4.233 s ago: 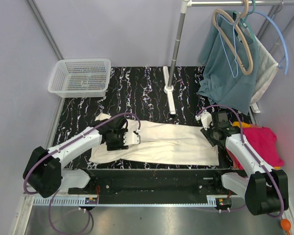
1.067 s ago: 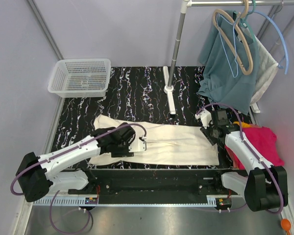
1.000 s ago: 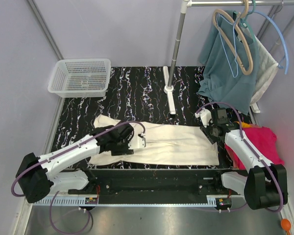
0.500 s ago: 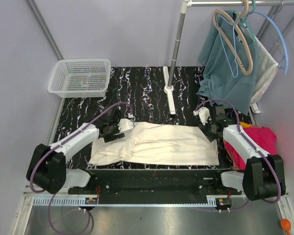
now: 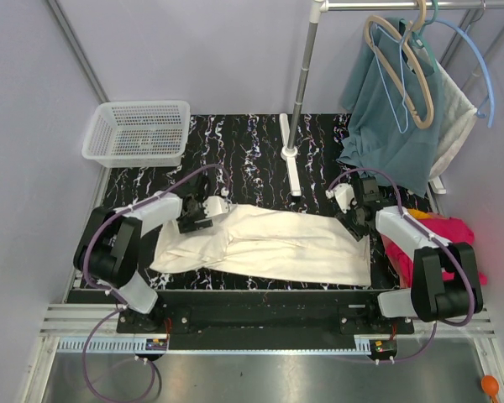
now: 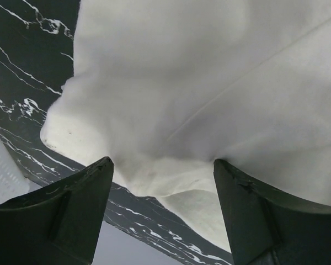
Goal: Fold and stack the t-shirts
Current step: Fold the tshirt
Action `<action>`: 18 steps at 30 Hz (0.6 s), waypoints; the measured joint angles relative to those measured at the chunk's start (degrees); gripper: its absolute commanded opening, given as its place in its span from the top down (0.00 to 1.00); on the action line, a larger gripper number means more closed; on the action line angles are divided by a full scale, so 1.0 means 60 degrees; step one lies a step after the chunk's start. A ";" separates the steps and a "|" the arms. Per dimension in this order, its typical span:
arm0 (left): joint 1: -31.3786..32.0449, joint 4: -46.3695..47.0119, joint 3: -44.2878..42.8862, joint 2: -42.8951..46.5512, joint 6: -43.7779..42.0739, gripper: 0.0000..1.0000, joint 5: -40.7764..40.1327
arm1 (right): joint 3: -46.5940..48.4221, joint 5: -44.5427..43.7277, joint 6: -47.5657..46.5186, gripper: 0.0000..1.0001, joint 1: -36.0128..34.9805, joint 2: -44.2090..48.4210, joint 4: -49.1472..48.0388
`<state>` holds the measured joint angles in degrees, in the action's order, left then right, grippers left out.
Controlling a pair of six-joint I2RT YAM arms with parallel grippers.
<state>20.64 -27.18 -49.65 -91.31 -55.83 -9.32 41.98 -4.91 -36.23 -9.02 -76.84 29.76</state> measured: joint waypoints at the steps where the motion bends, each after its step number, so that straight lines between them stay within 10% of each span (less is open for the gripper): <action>1: -0.0022 -0.0007 -0.0127 -0.0131 -0.0033 0.21 -0.0036 | 0.0000 0.0000 -0.0047 0.47 0.0000 -0.0153 -0.0106; 18: -0.0066 -0.0113 -0.2976 -0.2543 -0.0248 0.21 -0.0346 | -0.0725 0.0055 -0.0860 0.47 -0.0506 0.0007 -0.0790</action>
<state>20.25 -27.86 -67.51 -106.56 -57.32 -11.40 37.63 -4.58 -41.39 -12.05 -76.79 25.02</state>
